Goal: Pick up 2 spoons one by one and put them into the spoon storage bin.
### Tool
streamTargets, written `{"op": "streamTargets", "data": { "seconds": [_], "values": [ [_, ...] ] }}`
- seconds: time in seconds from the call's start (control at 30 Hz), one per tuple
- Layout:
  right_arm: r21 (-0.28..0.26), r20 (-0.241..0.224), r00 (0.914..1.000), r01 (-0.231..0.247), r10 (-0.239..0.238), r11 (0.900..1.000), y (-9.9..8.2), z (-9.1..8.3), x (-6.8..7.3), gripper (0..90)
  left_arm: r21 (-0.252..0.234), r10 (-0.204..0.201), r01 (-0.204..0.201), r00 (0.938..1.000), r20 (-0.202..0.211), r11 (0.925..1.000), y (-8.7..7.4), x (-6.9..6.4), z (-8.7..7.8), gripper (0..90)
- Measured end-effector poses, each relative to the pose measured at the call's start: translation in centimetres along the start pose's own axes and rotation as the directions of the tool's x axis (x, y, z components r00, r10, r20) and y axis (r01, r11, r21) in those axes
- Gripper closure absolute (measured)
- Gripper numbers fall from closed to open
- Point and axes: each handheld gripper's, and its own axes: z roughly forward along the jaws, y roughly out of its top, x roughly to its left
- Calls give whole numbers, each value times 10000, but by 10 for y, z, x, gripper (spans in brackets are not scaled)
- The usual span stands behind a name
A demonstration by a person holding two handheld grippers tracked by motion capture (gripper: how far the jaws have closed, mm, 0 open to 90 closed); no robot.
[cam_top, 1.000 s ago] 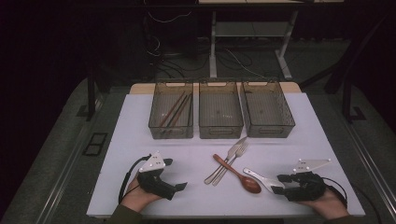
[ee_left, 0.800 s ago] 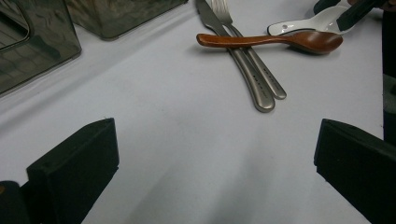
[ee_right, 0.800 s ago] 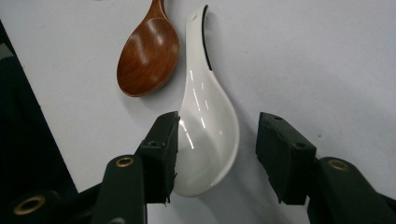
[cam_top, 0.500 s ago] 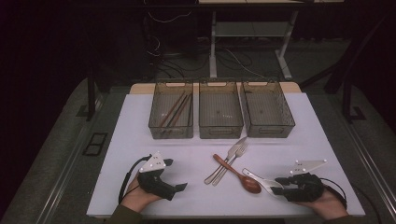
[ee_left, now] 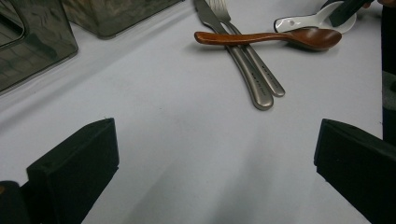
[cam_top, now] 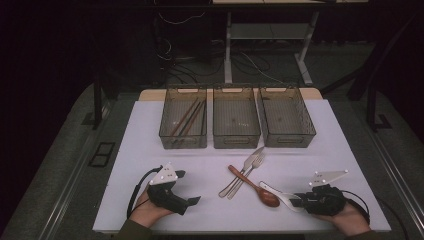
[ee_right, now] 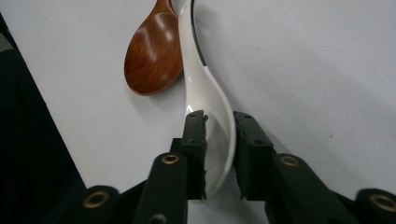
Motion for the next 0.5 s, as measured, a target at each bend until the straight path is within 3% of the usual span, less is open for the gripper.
{"op": "streamTargets", "data": {
  "seconds": [0.37, 0.5],
  "values": [
    [-239, -43, 9995, -306, 305, 9992, 1, -2, -3, 822, 52, 56, -56, 10000, 35, 10000, 0, -1, 1, 0],
    [-333, 178, 9995, -257, 263, 9991, 3, -2, -2, 823, 119, 107, -107, 9999, 59, 9999, 0, 0, 1, 0]
  ]
}}
